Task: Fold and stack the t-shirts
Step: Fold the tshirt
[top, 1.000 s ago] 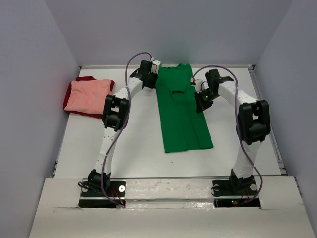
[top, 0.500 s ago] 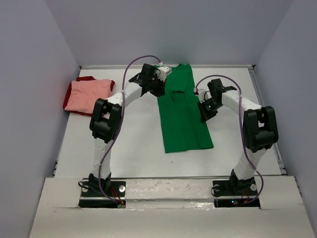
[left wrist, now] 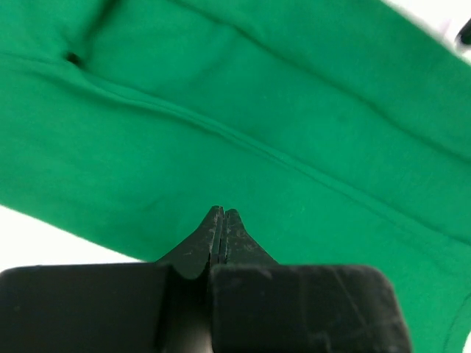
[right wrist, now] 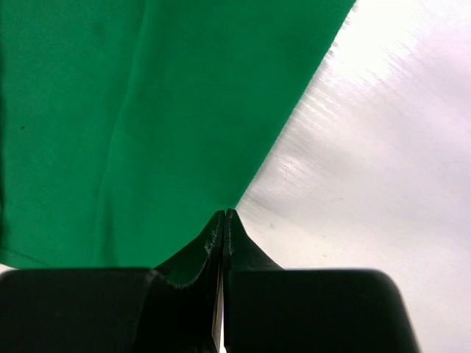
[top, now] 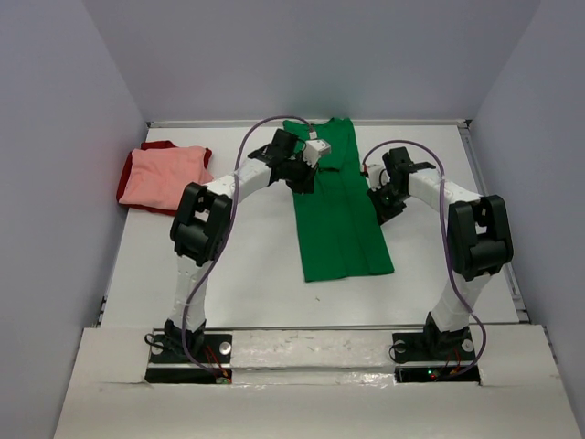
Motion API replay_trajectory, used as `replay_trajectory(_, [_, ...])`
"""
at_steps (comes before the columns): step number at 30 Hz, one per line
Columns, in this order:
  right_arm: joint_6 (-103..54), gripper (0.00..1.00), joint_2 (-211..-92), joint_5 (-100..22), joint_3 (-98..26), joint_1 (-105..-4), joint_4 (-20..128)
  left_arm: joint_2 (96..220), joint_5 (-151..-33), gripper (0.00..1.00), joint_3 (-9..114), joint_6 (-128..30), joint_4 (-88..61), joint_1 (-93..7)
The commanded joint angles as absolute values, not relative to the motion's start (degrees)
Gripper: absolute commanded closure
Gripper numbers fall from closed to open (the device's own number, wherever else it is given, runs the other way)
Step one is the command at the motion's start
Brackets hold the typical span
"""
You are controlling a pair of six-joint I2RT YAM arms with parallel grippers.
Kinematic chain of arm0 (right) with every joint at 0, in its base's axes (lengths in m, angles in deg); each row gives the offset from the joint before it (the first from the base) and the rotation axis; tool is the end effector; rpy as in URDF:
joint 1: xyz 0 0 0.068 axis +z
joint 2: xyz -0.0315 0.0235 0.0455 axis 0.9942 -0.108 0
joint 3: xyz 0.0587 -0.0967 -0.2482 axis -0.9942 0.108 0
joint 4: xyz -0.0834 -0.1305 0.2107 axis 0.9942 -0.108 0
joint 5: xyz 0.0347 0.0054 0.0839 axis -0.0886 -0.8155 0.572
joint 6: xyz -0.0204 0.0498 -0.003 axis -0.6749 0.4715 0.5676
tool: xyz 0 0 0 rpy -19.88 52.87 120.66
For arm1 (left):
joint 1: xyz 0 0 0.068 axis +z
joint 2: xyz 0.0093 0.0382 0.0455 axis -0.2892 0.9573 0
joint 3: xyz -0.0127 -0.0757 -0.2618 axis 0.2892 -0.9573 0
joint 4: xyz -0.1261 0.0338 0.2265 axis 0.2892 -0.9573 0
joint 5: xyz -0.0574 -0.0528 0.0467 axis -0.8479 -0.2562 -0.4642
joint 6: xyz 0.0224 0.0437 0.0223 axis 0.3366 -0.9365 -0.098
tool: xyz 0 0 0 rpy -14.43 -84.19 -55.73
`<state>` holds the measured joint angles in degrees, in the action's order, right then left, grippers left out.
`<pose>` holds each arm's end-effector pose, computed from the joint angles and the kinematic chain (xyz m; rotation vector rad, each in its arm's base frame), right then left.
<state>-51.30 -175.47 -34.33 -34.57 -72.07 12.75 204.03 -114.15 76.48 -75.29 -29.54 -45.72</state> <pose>0.3531 0.0808 0.1879 -0.8073 2.7032 0.2633 0.4164 -0.2506 0.2222 1.0917 1.9640 -0.7344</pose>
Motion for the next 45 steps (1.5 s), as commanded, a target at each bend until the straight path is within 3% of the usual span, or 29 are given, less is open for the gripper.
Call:
replay_trajectory(1, [-51.6,1.00,-175.0,-35.8,-34.3,-72.1,15.1,206.7,-114.9,1.00,77.6,-80.4,-34.5,-46.4])
replay_trajectory(16, [-51.6,1.00,-176.7,-36.5,-34.8,-72.1,14.8,211.4,-114.4,1.00,78.4,-82.6,-36.3,-46.5])
replay_trajectory(45, [-51.6,1.00,-178.9,-37.0,-36.0,-72.1,14.1,223.9,-104.7,1.00,98.6,-81.4,-42.5,-42.3])
